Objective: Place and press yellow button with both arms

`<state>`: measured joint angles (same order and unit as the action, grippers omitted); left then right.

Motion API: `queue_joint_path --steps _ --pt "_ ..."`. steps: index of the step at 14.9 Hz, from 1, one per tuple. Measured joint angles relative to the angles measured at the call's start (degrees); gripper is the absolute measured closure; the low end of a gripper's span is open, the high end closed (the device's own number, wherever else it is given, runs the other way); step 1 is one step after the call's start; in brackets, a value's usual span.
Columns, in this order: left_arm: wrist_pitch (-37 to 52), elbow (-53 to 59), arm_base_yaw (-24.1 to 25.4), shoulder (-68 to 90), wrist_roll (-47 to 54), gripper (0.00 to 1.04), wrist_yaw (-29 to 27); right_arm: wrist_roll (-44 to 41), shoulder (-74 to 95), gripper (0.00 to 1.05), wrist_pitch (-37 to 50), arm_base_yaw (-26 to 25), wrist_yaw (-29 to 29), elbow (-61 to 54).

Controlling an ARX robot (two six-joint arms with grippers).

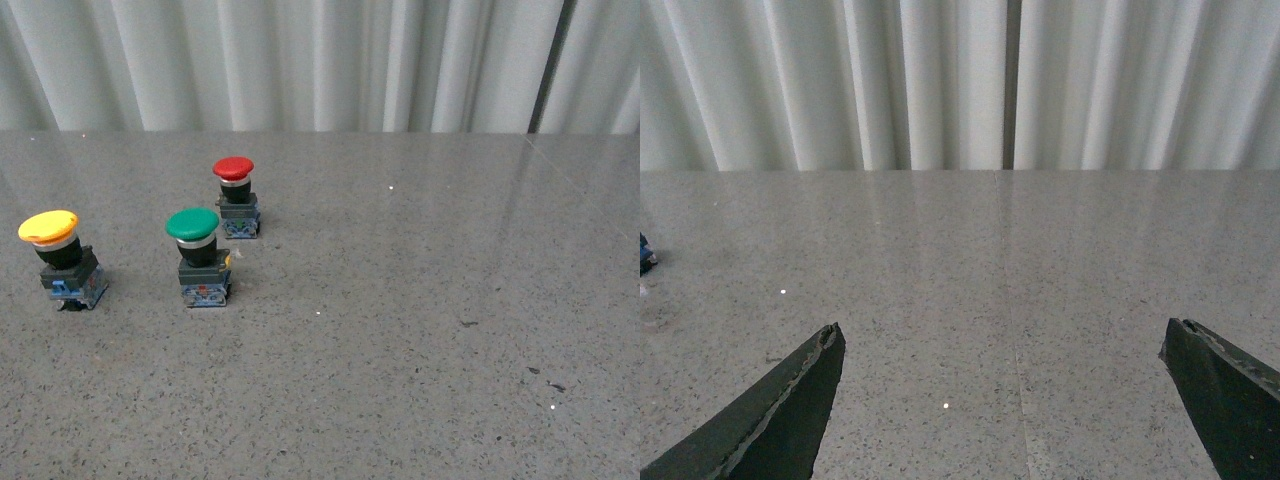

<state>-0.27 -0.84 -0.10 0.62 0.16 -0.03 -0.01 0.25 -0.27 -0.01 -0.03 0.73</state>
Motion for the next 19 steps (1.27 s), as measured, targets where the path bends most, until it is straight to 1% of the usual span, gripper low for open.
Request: queue_joint_path --steps 18,19 --pt "0.0 0.0 0.0 0.0 0.0 0.07 0.0 0.0 0.0 0.07 0.0 0.0 0.0 0.0" --pt "-0.7 -0.1 -0.2 0.2 -0.2 0.07 -0.6 0.0 0.0 0.07 0.0 0.0 0.0 0.0"
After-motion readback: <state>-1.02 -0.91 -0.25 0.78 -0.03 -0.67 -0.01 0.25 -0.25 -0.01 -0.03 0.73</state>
